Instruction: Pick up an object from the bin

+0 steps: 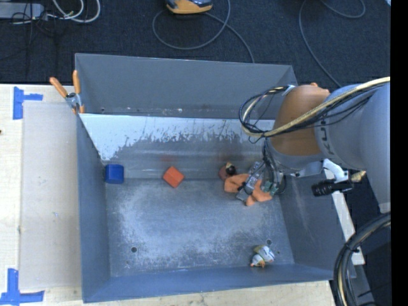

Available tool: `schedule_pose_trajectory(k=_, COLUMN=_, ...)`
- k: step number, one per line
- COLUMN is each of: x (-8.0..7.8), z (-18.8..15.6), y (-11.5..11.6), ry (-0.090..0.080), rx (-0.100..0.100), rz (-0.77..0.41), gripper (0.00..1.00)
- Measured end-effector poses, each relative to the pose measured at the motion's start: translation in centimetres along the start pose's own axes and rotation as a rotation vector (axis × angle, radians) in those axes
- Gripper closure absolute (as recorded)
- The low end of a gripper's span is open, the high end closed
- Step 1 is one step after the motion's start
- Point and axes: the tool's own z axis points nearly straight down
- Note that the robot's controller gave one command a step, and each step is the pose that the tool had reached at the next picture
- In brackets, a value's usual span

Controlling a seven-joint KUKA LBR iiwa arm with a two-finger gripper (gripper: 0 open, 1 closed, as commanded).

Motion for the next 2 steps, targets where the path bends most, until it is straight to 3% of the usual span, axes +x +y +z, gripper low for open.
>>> schedule_pose_trajectory(k=2, x=0.01, z=0.00, y=0.03, ry=0.000, rx=0.000, rz=-0.002, gripper=1.00)
